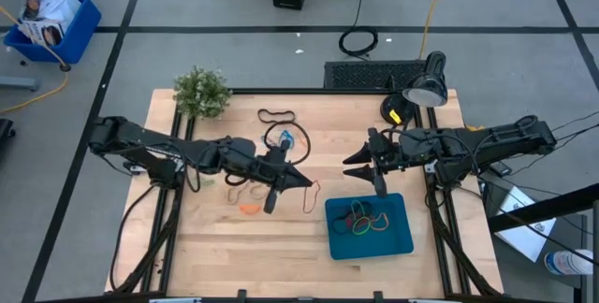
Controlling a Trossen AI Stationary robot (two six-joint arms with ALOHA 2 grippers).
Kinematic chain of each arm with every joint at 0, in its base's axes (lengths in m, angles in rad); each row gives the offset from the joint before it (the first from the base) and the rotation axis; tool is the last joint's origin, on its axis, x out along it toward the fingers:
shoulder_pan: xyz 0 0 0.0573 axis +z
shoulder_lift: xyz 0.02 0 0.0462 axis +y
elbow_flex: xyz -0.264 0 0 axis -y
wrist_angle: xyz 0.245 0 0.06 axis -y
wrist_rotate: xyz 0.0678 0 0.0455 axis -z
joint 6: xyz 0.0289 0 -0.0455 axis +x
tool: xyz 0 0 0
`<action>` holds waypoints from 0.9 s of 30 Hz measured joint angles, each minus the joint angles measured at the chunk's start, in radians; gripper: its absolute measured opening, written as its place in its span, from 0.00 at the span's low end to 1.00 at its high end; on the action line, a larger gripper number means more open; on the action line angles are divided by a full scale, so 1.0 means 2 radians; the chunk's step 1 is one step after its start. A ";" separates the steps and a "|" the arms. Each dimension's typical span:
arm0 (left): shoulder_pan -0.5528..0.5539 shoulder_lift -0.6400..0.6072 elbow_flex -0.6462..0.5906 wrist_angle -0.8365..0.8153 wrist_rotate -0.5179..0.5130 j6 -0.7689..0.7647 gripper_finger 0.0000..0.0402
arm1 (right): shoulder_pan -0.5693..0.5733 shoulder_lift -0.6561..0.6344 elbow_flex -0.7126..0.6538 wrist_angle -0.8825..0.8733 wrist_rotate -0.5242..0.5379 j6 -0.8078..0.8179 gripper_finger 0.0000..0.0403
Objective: Pick and place rubber bands into bin
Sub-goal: Put the red rubber band into the blue bin
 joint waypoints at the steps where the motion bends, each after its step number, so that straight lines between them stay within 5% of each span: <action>1: -0.002 0.004 0.000 0.013 0.000 0.000 0.00 | 0.000 0.000 0.000 0.000 0.000 0.000 0.32; 20: -0.039 0.183 0.000 0.275 -0.033 -0.062 0.00 | 0.000 -0.042 0.000 -0.041 0.000 0.024 0.32; 27: -0.040 0.248 0.010 0.284 -0.045 -0.110 0.00 | 0.000 -0.040 0.000 -0.042 0.000 0.024 0.32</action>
